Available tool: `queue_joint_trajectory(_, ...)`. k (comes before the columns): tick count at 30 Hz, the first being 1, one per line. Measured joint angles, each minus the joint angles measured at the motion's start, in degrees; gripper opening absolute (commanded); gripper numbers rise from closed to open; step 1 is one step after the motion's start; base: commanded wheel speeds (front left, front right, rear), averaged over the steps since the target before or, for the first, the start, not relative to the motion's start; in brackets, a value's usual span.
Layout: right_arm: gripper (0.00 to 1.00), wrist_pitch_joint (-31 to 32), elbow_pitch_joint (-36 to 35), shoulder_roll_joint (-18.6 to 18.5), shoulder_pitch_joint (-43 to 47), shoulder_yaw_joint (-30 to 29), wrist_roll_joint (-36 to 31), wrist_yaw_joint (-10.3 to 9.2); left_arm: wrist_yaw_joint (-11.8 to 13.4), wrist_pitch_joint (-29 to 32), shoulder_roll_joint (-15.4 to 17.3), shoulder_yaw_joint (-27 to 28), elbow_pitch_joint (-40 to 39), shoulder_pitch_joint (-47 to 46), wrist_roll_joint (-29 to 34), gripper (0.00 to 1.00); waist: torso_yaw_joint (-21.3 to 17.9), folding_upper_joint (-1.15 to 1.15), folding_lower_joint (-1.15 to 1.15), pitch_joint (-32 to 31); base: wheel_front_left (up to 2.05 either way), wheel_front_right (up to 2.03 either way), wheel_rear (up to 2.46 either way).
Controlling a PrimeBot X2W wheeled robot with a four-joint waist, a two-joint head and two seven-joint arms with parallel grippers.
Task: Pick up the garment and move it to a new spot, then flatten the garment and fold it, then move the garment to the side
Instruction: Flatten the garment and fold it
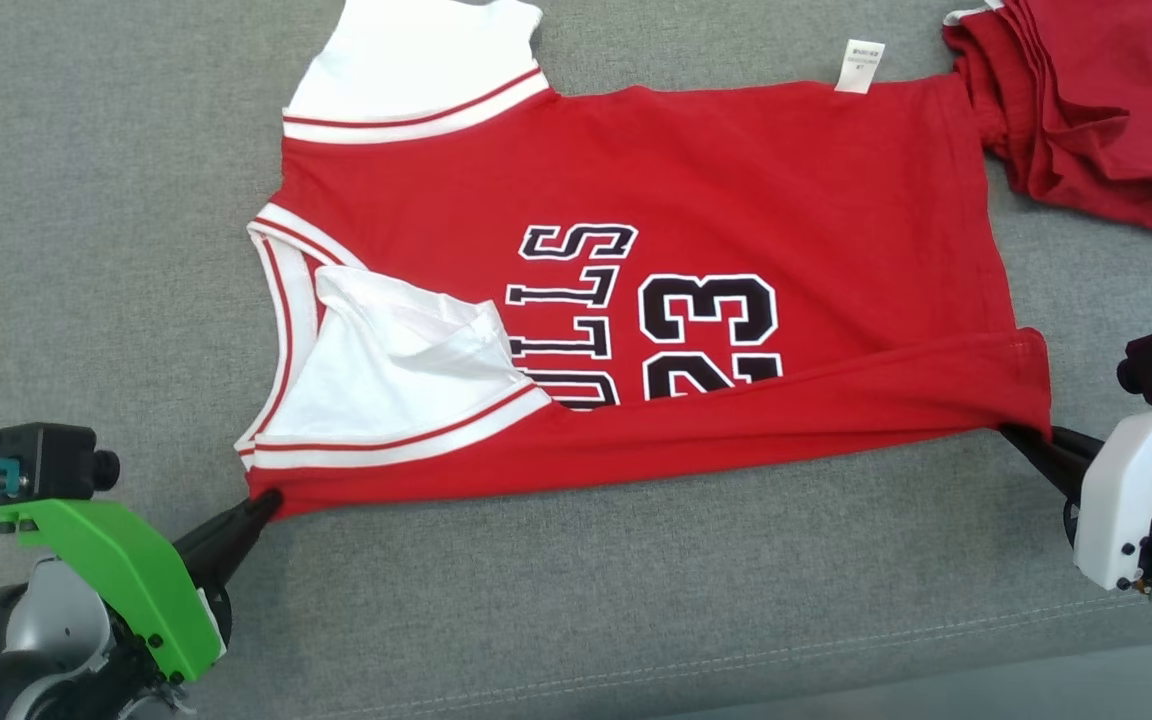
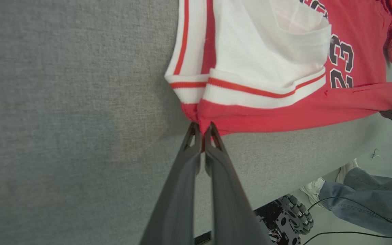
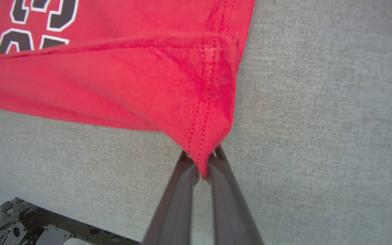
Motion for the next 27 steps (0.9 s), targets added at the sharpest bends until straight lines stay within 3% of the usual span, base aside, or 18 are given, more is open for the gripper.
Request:
queue_joint_trajectory(7, 0.0, 3.39, -1.19, -3.52, 2.67, -1.31, 1.1, -0.58, 0.42, -0.29, -2.04, -0.93, -2.78, 4.56, -1.21, 0.0, 1.71, 0.0, 0.0, -1.3, 0.0, 0.0, 0.0)
queue_joint_trajectory(17, 0.0, 7.66, -5.2, -4.69, 6.11, -1.23, 4.22, -1.52, 0.68, -1.34, -2.48, -1.37, -3.6, 7.63, -1.07, 0.0, 4.9, 0.0, 0.0, -1.95, 0.0, 0.0, 0.0)
queue_joint_trajectory(27, 0.0, 10.13, -8.03, -5.27, 8.68, -1.49, 6.45, -2.93, 0.75, -1.88, -2.46, -0.41, -4.75, 9.95, -1.07, 0.0, 3.97, 0.0, 0.0, -1.53, 0.0, 0.0, 0.0)
